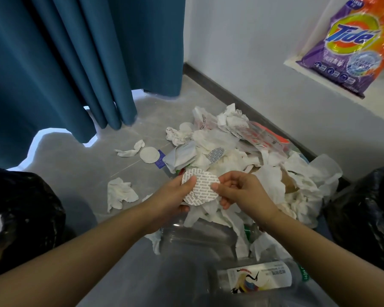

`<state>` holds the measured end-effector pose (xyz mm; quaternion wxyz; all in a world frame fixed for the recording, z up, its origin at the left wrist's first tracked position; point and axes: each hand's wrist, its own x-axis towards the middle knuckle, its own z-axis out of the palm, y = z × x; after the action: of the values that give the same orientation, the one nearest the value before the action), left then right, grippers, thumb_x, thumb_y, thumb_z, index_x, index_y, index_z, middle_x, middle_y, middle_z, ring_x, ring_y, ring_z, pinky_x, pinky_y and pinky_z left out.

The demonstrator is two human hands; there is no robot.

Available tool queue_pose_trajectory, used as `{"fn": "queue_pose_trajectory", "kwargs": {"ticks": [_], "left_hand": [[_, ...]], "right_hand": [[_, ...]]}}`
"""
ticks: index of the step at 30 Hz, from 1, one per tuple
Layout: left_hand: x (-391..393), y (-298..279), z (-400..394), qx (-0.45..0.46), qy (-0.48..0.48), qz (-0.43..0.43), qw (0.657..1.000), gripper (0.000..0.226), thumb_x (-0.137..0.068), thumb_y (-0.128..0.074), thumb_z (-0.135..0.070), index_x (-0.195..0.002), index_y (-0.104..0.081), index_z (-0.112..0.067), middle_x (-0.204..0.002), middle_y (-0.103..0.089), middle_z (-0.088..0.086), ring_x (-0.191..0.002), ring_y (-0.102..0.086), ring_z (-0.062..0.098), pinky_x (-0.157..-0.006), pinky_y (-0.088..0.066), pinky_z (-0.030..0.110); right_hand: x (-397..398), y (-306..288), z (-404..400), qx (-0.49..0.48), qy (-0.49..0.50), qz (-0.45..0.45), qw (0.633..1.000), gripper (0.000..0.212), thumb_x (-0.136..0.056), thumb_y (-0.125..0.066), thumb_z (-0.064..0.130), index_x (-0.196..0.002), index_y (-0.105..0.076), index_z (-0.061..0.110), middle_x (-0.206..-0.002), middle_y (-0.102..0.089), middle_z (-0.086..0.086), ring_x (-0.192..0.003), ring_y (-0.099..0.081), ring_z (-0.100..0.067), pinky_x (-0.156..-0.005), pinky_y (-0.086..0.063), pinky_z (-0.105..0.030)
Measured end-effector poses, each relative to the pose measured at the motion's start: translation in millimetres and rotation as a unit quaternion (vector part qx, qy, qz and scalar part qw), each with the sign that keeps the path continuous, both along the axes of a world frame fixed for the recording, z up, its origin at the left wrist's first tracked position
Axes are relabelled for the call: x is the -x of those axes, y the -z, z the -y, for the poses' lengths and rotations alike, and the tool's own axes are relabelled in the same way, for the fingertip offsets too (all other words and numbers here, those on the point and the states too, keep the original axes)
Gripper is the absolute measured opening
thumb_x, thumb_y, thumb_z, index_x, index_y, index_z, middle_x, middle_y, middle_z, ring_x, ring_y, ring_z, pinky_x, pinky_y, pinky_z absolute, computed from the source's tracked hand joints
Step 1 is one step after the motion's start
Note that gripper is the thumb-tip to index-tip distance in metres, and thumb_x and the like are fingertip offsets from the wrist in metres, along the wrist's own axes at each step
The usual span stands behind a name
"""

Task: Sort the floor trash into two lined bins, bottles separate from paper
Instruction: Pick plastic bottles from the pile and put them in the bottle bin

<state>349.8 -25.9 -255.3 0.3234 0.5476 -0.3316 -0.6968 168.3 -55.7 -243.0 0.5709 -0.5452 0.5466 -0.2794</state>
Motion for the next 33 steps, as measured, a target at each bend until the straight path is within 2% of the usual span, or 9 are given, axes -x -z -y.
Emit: {"fn": "queue_pose_trajectory", "kwargs": {"ticks": [2,5,8,13,17,22,25,30,33], "left_hand": [[0.5,0.7,0.2,0.001,-0.002,0.001,1.0,0.031,-0.098,-0.042,-0.038,-0.123,-0.055,-0.026,-0.109,-0.07,-0.001,-0.094,-0.064,0.011,-0.074,-0.049,0.025],[-0.5,1.0,-0.7,0.006,-0.005,0.015,1.0,0.028,-0.098,-0.043,-0.033,-0.122,-0.055,-0.024,-0.106,-0.071,-0.002,-0.086,-0.068,0.005,-0.064,-0.052,0.018],[-3.7,4.9,-1.7,0.024,-0.025,0.067,0.997,0.029,-0.1,-0.042,-0.029,-0.124,-0.056,-0.021,-0.105,-0.07,-0.003,-0.082,-0.067,0.004,-0.058,-0.05,0.014],[-13.0,12.4,1.6,0.025,-0.087,0.14,0.986,0.027,-0.1,-0.042,-0.028,-0.124,-0.048,-0.018,-0.115,-0.064,0.001,-0.088,-0.062,0.008,-0.064,-0.048,0.019],[-16.9,14.8,2.5,0.024,-0.095,0.154,0.983,0.024,-0.1,-0.041,-0.026,-0.123,-0.045,-0.019,-0.115,-0.06,0.0,-0.092,-0.06,0.009,-0.074,-0.051,0.023],[-21.6,20.1,4.9,0.011,-0.11,0.164,0.98,0.026,-0.102,-0.037,-0.023,-0.125,-0.047,-0.017,-0.119,-0.058,0.004,-0.1,-0.059,0.016,-0.085,-0.052,0.031],[-18.6,19.0,5.1,0.007,-0.107,0.161,0.981,0.028,-0.101,-0.038,-0.023,-0.125,-0.05,-0.017,-0.119,-0.06,0.004,-0.102,-0.061,0.017,-0.091,-0.052,0.037],[-14.3,13.4,3.3,0.047,-0.091,0.163,0.981,0.03,-0.1,-0.043,-0.023,-0.127,-0.053,-0.02,-0.114,-0.065,0.001,-0.097,-0.066,0.015,-0.088,-0.055,0.037],[-8.8,7.3,4.0,0.075,-0.1,0.126,0.984,0.027,-0.098,-0.045,-0.021,-0.123,-0.057,-0.022,-0.107,-0.068,-0.001,-0.091,-0.069,0.014,-0.08,-0.058,0.032]], "right_hand": [[-3.1,3.9,0.8,-0.007,-0.009,-0.011,1.0,0.023,-0.08,-0.07,0.007,-0.094,-0.061,-0.009,-0.066,-0.061,-0.021,-0.044,-0.058,-0.013,-0.047,-0.053,-0.022],[-3.1,7.4,2.0,-0.016,-0.025,-0.032,0.999,0.021,-0.08,-0.072,0.014,-0.088,-0.065,-0.004,-0.062,-0.064,-0.015,-0.043,-0.058,-0.011,-0.048,-0.053,-0.021],[2.7,5.3,9.5,0.059,-0.013,-0.145,0.988,0.031,-0.084,-0.065,0.036,-0.079,-0.07,0.007,-0.056,-0.057,-0.004,-0.043,-0.046,-0.005,-0.047,-0.043,-0.017],[4.3,1.4,63.7,0.038,0.035,-0.235,0.971,0.049,-0.088,-0.054,0.053,-0.077,-0.066,0.006,-0.067,-0.055,-0.018,-0.056,-0.049,-0.018,-0.053,-0.038,-0.026],[-12.2,18.0,99.0,0.013,0.008,-0.278,0.961,0.029,-0.088,-0.06,0.037,-0.078,-0.055,0.01,-0.065,-0.048,-0.007,-0.053,-0.042,-0.018,-0.054,-0.034,-0.027],[-7.1,12.4,85.8,0.135,0.101,-0.195,0.966,0.024,-0.089,-0.061,0.026,-0.082,-0.063,0.003,-0.072,-0.061,-0.01,-0.058,-0.051,-0.016,-0.057,-0.044,-0.03],[3.8,5.0,63.9,0.15,0.133,-0.126,0.972,0.029,-0.086,-0.066,0.03,-0.083,-0.06,0.002,-0.075,-0.064,-0.012,-0.059,-0.055,-0.018,-0.045,-0.046,-0.02],[-1.2,-7.9,32.2,-0.007,0.062,0.0,0.998,0.025,-0.084,-0.067,0.029,-0.079,-0.06,0.005,-0.059,-0.049,-0.003,-0.046,-0.041,-0.009,-0.044,-0.039,-0.02],[-13.3,4.9,13.8,-0.058,-0.002,-0.023,0.998,0.026,-0.084,-0.068,0.026,-0.085,-0.064,0.0,-0.066,-0.057,-0.008,-0.052,-0.049,-0.012,-0.044,-0.044,-0.021]]}}
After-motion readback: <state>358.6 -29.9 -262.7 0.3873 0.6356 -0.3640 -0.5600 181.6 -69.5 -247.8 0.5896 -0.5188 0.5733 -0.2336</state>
